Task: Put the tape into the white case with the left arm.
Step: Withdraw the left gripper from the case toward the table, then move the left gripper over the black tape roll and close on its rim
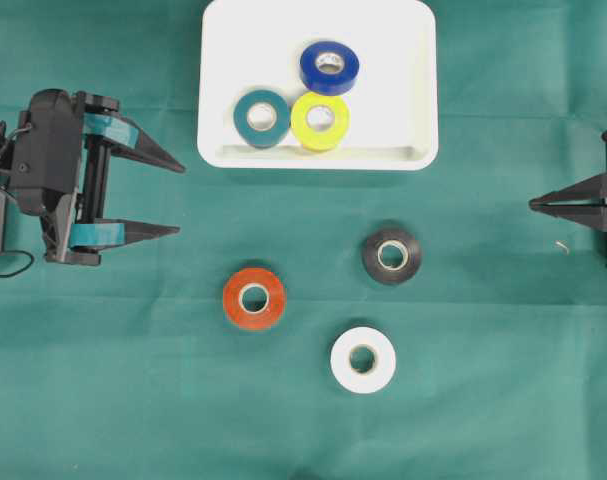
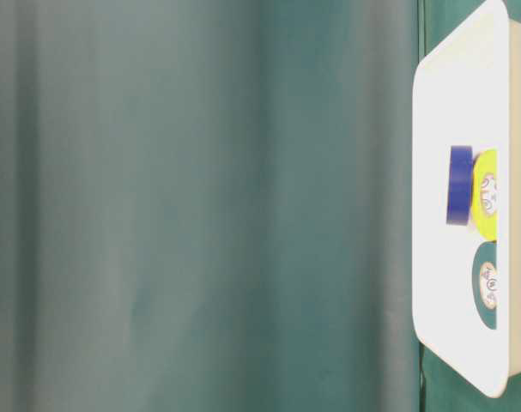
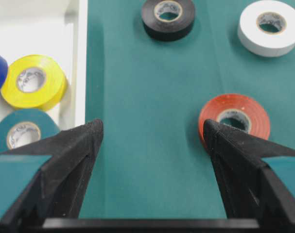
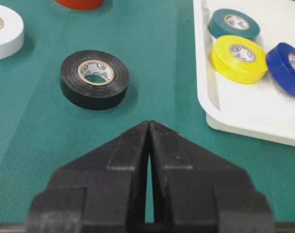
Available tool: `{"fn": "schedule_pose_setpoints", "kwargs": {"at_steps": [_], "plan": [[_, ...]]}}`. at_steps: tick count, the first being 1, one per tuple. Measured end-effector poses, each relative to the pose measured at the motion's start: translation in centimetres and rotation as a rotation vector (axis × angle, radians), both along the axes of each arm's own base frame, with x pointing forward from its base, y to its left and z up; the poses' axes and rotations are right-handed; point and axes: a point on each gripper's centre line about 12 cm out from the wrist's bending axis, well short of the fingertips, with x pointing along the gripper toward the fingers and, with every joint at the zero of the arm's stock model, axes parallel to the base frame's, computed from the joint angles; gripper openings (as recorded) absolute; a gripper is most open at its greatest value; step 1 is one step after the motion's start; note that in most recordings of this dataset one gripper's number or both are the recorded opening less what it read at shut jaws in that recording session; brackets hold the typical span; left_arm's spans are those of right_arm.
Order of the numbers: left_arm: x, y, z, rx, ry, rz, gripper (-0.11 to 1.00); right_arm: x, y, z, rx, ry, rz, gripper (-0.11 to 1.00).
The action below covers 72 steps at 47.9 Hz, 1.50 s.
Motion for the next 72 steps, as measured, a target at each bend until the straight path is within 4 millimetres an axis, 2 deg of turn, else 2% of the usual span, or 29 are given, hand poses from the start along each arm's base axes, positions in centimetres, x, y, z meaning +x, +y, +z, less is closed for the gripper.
{"fn": "schedule_pose_setpoints", "kwargs": {"at_steps": [21, 32, 59, 72], "plan": [[0.2, 0.0, -0.6, 0.000, 0.020, 0.000, 0.83, 0.0, 0.0, 0.0, 0.000, 0.003, 0.000, -0.09], [1.4, -0.3, -0.9, 0.000, 0.040, -0.010, 0.83, 0.0, 0.0, 0.0, 0.000, 0.000, 0.000, -0.09], [8.0, -2.6, -1.1, 0.007, 0.093, -0.073, 0.83, 0.0, 0.0, 0.0, 0.000, 0.002, 0.000, -0.09], [11.2, -3.5, -2.4, 0.013, 0.168, -0.090, 0.83, 0.0, 0.0, 0.0, 0.000, 0.000, 0.000, -0.09]]}}
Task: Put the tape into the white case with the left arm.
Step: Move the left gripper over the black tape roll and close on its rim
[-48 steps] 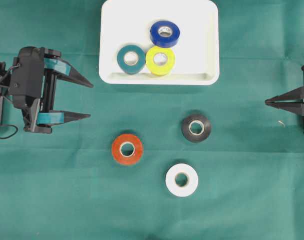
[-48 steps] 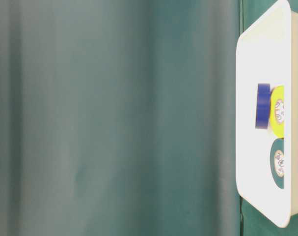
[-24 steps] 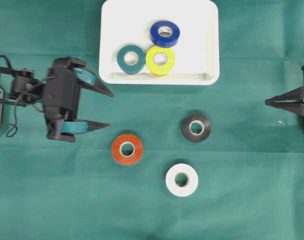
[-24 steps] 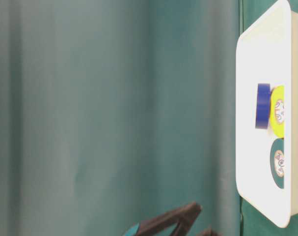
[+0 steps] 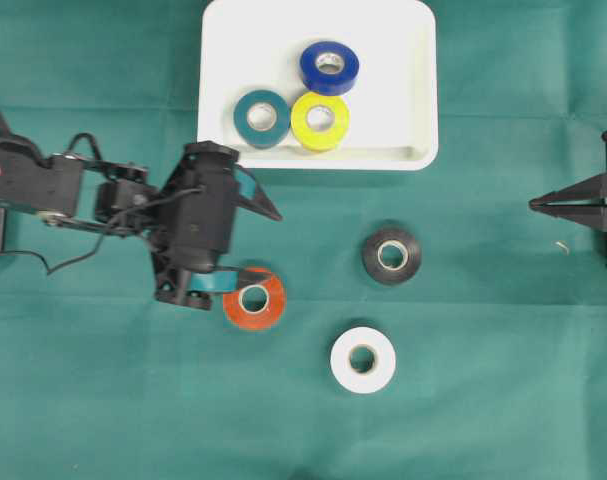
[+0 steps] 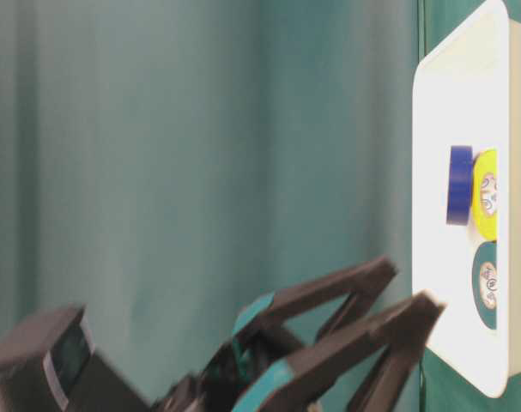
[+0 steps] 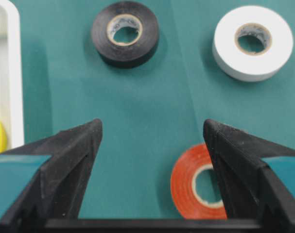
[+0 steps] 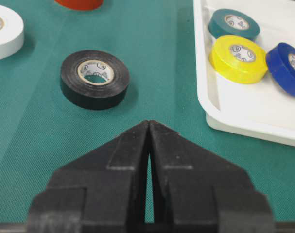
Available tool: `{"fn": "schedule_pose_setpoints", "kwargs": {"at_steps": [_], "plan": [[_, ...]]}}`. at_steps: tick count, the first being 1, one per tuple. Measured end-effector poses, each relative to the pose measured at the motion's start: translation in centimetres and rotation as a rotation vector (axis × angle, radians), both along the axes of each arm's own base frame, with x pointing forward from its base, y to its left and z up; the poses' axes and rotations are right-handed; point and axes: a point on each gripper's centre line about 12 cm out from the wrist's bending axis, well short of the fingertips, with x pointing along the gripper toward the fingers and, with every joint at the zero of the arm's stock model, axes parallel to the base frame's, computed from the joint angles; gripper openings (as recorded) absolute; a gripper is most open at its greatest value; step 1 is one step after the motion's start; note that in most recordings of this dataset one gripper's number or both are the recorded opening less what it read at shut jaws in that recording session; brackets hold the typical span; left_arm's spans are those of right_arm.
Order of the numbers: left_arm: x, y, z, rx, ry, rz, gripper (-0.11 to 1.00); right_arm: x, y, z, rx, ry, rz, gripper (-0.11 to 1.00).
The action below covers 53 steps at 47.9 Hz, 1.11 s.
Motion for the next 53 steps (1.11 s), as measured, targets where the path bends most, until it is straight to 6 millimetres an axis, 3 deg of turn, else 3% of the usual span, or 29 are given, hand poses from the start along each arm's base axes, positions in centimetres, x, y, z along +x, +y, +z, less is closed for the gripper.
{"fn": "schedule_pose_setpoints", "kwargs": {"at_steps": [37, 53], "plan": [[8.7, -1.5, -3.4, 0.044, 0.121, -0.042, 0.83, 0.0, 0.0, 0.0, 0.000, 0.002, 0.000, -0.09], [11.8, -2.2, -5.9, 0.054, 0.180, -0.054, 0.83, 0.0, 0.0, 0.0, 0.000, 0.000, 0.000, -0.09]]}}
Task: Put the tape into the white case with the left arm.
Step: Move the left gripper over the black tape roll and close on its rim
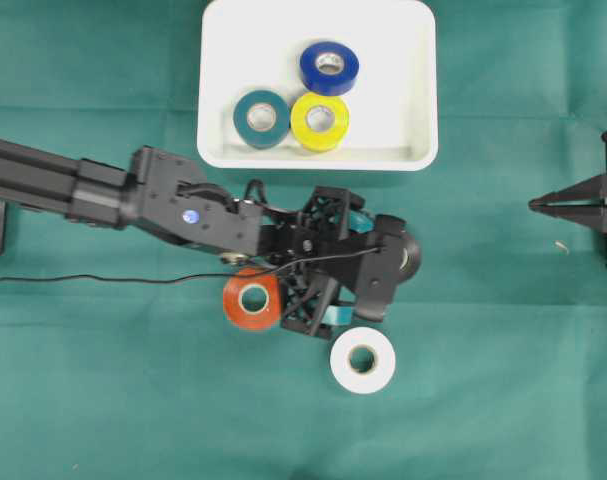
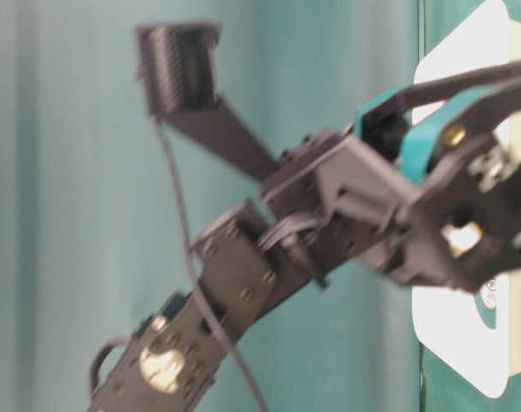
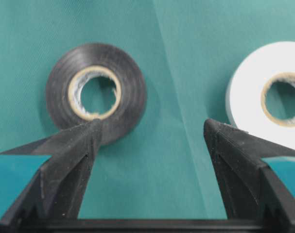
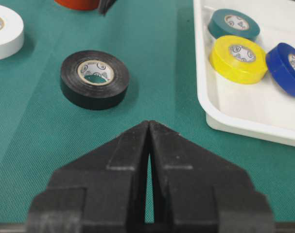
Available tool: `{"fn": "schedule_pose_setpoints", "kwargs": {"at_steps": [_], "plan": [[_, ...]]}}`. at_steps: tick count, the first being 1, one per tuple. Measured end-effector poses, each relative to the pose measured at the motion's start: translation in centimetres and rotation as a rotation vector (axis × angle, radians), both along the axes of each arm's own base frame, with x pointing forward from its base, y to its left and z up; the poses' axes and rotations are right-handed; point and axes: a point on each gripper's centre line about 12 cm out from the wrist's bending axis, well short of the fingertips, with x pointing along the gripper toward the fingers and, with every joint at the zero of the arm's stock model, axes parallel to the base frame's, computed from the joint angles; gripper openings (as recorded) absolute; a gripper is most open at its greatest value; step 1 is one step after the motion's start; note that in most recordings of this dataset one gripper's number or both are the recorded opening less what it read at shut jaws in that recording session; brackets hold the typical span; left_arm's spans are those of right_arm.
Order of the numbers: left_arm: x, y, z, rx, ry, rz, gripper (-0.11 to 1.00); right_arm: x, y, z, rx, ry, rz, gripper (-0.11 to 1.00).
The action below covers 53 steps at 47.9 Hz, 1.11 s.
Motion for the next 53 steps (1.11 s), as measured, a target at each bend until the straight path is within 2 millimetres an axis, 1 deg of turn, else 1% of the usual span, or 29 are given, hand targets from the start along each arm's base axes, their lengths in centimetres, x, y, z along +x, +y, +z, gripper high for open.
{"fn": "schedule_pose_setpoints", "kwargs": {"at_steps": [8, 14, 23, 32, 44, 46, 48, 49, 53], "plan": [[1.3, -0.2, -0.7, 0.013, -0.003, -0.014, 0.83, 0.0, 0.0, 0.0, 0.000, 0.000, 0.000, -0.09], [1.9, 0.2, -1.3, 0.039, -0.002, -0.034, 0.83, 0.0, 0.0, 0.0, 0.000, 0.000, 0.000, -0.09], [2.6, 1.3, -2.8, 0.046, 0.019, -0.018, 0.83, 0.0, 0.0, 0.0, 0.000, 0.000, 0.000, -0.09], [3.1, 1.8, -4.6, 0.050, 0.045, -0.010, 0.83, 0.0, 0.0, 0.0, 0.000, 0.002, 0.000, -0.09], [3.7, 1.8, -5.3, 0.054, 0.063, -0.014, 0.82, 0.0, 0.0, 0.0, 0.000, 0.002, 0.000, -0.09], [3.6, 1.7, -5.4, 0.054, 0.066, -0.015, 0.80, 0.0, 0.0, 0.0, 0.000, 0.000, 0.000, -0.09], [3.7, 1.7, -5.4, 0.054, 0.065, -0.015, 0.75, 0.0, 0.0, 0.0, 0.000, 0.000, 0.000, -0.09], [3.6, 1.7, -5.4, 0.054, 0.066, -0.015, 0.71, 0.0, 0.0, 0.0, 0.000, 0.000, 0.000, -0.09], [3.7, 1.6, -5.4, 0.053, 0.066, -0.016, 0.46, 0.0, 0.0, 0.0, 0.000, 0.000, 0.000, -0.09]]}}
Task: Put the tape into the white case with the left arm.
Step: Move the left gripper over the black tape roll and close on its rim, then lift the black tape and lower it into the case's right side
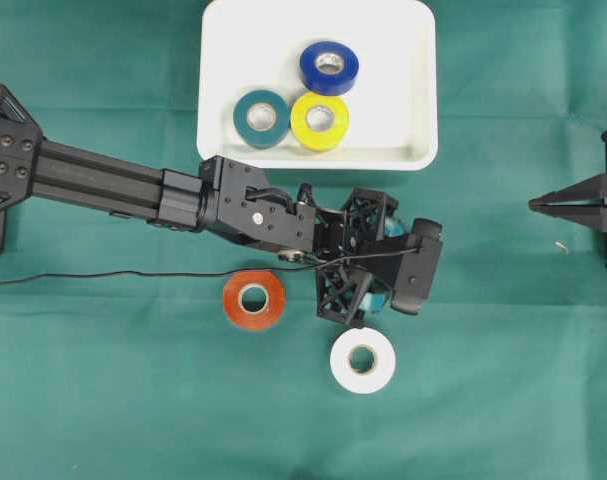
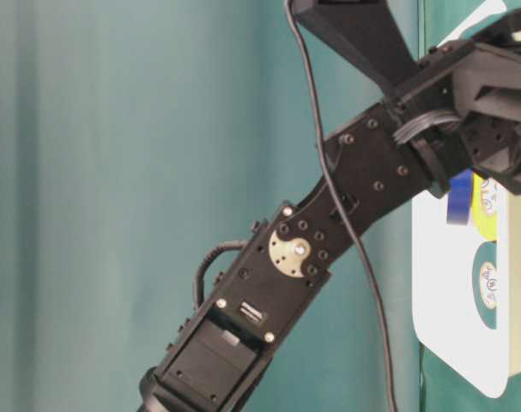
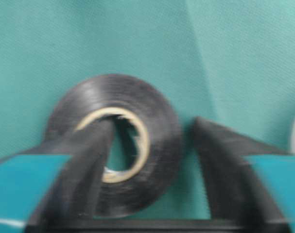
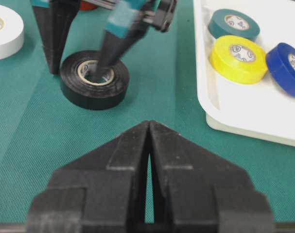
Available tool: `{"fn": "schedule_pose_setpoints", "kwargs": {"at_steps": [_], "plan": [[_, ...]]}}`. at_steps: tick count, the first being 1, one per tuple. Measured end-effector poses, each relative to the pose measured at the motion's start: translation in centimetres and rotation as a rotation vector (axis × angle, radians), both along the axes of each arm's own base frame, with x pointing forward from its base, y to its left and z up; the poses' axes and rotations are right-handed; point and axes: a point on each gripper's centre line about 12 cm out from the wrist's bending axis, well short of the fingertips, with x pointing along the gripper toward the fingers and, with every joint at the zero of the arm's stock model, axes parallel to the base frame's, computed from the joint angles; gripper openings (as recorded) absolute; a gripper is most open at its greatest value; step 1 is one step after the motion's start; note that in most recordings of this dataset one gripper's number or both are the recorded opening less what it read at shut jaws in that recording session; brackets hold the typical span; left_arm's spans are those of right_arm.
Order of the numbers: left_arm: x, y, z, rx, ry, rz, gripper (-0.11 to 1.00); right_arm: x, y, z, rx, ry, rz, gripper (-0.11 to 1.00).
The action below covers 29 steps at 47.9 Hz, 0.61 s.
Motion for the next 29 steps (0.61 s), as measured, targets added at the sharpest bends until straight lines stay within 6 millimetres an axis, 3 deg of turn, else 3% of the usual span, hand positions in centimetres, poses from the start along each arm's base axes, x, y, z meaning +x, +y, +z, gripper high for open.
{"fn": "schedule_pose_setpoints", "kwargs": {"at_steps": [3, 5, 18, 25, 29], "plan": [[-0.1, -0.2, -0.1, -0.002, 0.006, -0.001, 0.29, 0.0, 0.0, 0.0, 0.000, 0.000, 0.000, -0.09], [-0.1, -0.2, -0.1, 0.001, 0.011, -0.005, 0.25, 0.0, 0.0, 0.1, 0.000, -0.002, 0.000, -0.09], [-0.6, -0.4, -0.2, 0.004, 0.052, -0.010, 0.25, 0.0, 0.0, 0.0, 0.000, 0.002, 0.000, -0.09], [-1.5, -1.1, 1.4, 0.006, 0.052, -0.025, 0.25, 0.0, 0.0, 0.0, 0.000, 0.002, 0.000, -0.09], [-1.9, -2.1, 3.6, 0.002, 0.015, -0.045, 0.25, 0.0, 0.0, 0.0, 0.000, 0.000, 0.000, -0.09]]}}
